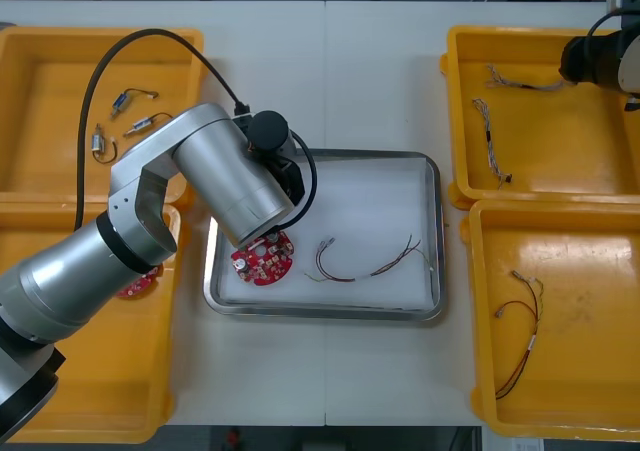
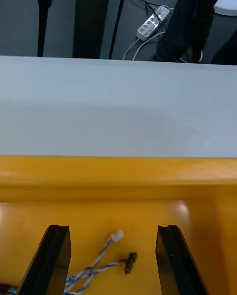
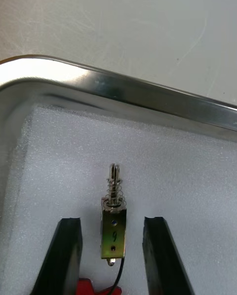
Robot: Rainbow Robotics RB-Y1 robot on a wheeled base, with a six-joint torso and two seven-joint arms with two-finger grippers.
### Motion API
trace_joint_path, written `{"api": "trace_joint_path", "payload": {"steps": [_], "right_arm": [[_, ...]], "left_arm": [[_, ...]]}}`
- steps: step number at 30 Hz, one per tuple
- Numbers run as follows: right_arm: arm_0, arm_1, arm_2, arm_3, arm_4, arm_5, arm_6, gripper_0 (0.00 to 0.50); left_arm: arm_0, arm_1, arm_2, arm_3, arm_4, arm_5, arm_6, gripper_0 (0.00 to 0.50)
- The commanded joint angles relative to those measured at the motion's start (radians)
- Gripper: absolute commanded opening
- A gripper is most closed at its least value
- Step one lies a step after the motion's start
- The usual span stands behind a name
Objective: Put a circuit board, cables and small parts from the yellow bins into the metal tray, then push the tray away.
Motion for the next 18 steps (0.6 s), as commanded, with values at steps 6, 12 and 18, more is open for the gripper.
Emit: {"api": "trace_joint_path", "payload": {"steps": [6, 12, 18], "right_arm": [[0.025, 0.064, -0.081, -0.003, 0.013, -0.092, -0.046, 0.5], [0.051, 0.069, -0.111, -0.003, 0.007, -0.099, -0.057, 0.5], [0.071, 0.076, -0.119, -0.003, 0.007, -0.099, -0.119, 0.5]], "left_arm": [[0.007, 0.001, -0.014, -0.021, -0.046, -0.01, 0.079, 0.5], [0.007, 0.021, 0.019, -0.1, -0.044, 0.04, 0.081, 0.5], [-0.002, 0.065, 0.091, -0.248, 0.033, 0.163, 0.069, 0.5]]}}
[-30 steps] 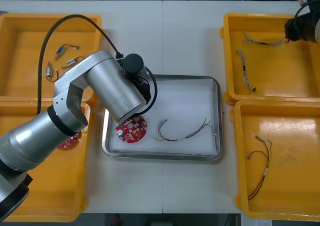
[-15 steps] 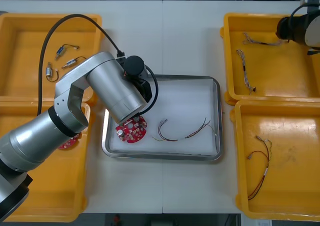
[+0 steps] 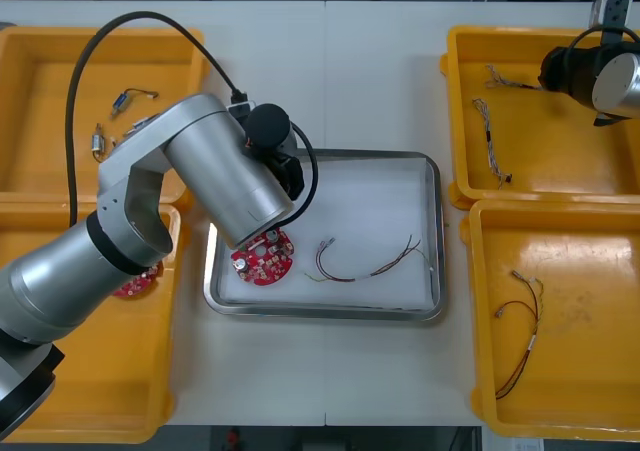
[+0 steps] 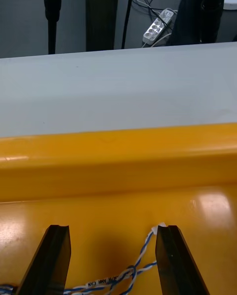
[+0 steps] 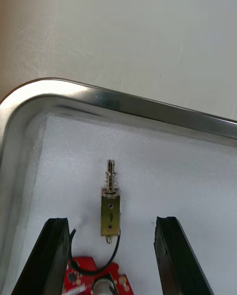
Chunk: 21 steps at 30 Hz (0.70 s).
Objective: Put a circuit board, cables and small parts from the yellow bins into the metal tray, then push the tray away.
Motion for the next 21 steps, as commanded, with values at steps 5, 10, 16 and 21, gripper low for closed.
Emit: {"api": "trace_joint_path", "payload": {"steps": [5, 10, 16, 21], "right_arm": [[0.028, 0.009, -0.028, -0.004, 0.003, -0.011, -0.107, 0.5], [0.032, 0.009, -0.028, -0.004, 0.003, 0.024, -0.11, 0.5], [0.041, 0.015, -0.028, -0.004, 0.004, 0.039, -0.11, 0.5], [0.041, 0.017, -0.028, -0.004, 0.008, 0.048, -0.111, 0.245]], "left_arm": [[-0.032, 0.118, 0.102, -0.222, 0.088, 0.138, 0.066, 0.5], [-0.097, 0.205, 0.13, -0.273, 0.117, 0.212, 0.072, 0.5], [-0.181, 0.32, 0.237, -0.222, 0.318, 0.243, 0.052, 0.5], [-0.232, 0.4, 0.341, -0.117, 0.483, 0.237, -0.023, 0.5]]}}
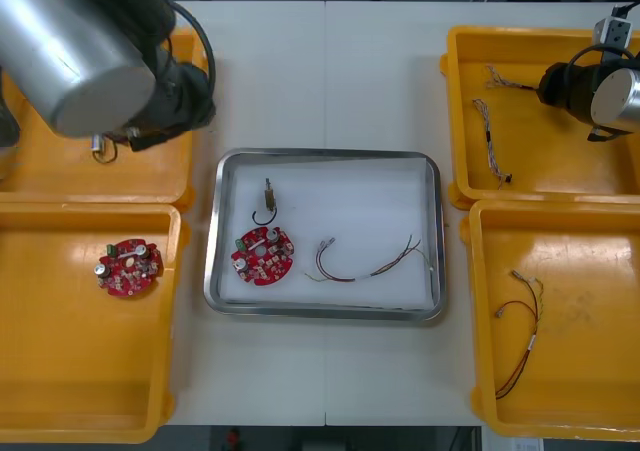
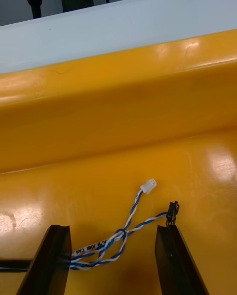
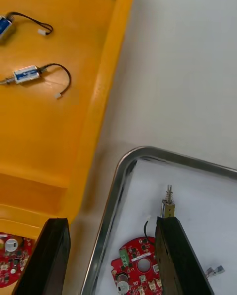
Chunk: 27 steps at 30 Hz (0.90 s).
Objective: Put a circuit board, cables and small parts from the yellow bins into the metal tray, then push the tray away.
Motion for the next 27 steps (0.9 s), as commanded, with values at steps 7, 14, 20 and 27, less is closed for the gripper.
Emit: {"api": "trace_joint_path", "payload": {"steps": [7, 14, 20, 27], "right_arm": [[0.01, 0.012, -0.024, -0.004, 0.01, 0.034, 0.007, 0.0], [0.005, -0.017, -0.027, -0.041, 0.03, 0.054, 0.031, 0.0], [0.005, -0.088, -0.078, -0.184, 0.055, 0.227, 0.057, 0.0], [0.007, -0.148, -0.118, -0.288, 0.075, 0.427, 0.097, 0.0]], "left_arm": [[-0.09, 0.166, 0.234, 0.241, 0.221, -0.035, -0.213, 0.5], [-0.088, 0.189, 0.254, 0.373, 0.218, -0.081, -0.364, 0.5], [-0.086, 0.192, 0.262, 0.508, 0.181, -0.153, -0.485, 0.5], [-0.088, 0.192, 0.26, 0.634, 0.171, -0.234, -0.615, 0.5]]}}
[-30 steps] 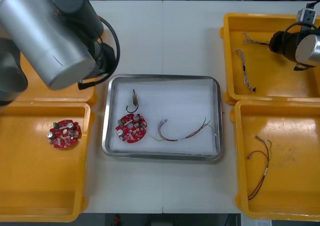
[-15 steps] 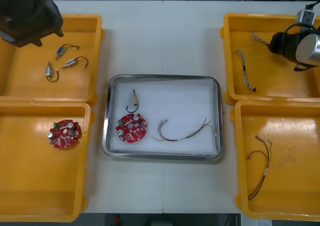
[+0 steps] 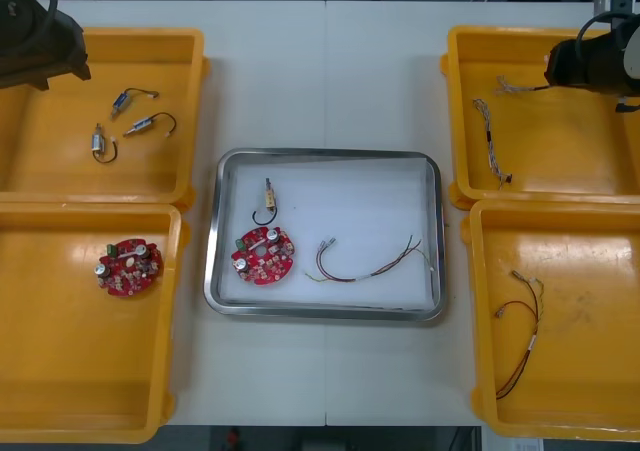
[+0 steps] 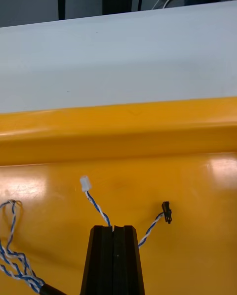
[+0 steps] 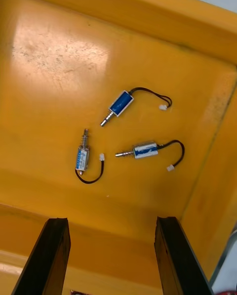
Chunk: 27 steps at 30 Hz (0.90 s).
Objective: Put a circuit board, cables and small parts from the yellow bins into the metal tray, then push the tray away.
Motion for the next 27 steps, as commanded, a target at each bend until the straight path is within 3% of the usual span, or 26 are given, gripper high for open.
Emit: {"api": "trace_joint_path", "payload": {"steps": [1, 9, 19, 21, 22, 23, 24, 27], "right_arm": [[0.008, -0.077, -0.04, -0.058, 0.014, 0.086, 0.072, 0.0], [0.062, -0.09, -0.043, -0.083, 0.006, 0.132, 0.114, 0.0], [0.095, -0.091, -0.055, -0.103, -0.015, 0.134, 0.117, 0.0], [0.095, -0.091, -0.055, -0.103, -0.014, 0.134, 0.121, 0.154], [0.095, -0.091, -0.055, -0.103, -0.011, 0.134, 0.127, 0.306], [0.095, -0.091, -0.055, -0.103, -0.009, 0.134, 0.133, 0.415], [0.095, -0.093, -0.055, -0.103, -0.009, 0.132, 0.14, 0.474], [0.095, -0.094, -0.055, -0.103, -0.009, 0.134, 0.152, 0.5]], "left_arm": [[-0.041, 0.041, 0.032, 0.063, -0.013, -0.056, -0.106, 0.5], [-0.026, 0.041, 0.032, 0.161, 0.031, -0.12, -0.178, 0.5], [0.063, 0.033, 0.015, 0.161, 0.04, -0.231, -0.205, 0.5], [0.067, 0.033, -0.013, 0.161, 0.031, -0.26, -0.213, 0.5], [0.069, 0.033, -0.025, 0.161, 0.024, -0.274, -0.215, 0.5], [0.071, 0.033, -0.031, 0.163, 0.011, -0.281, -0.215, 0.5], [0.074, 0.03, -0.033, 0.163, 0.008, -0.289, -0.215, 0.5], [0.086, 0.029, -0.034, 0.164, 0.008, -0.306, -0.215, 0.5]]}}
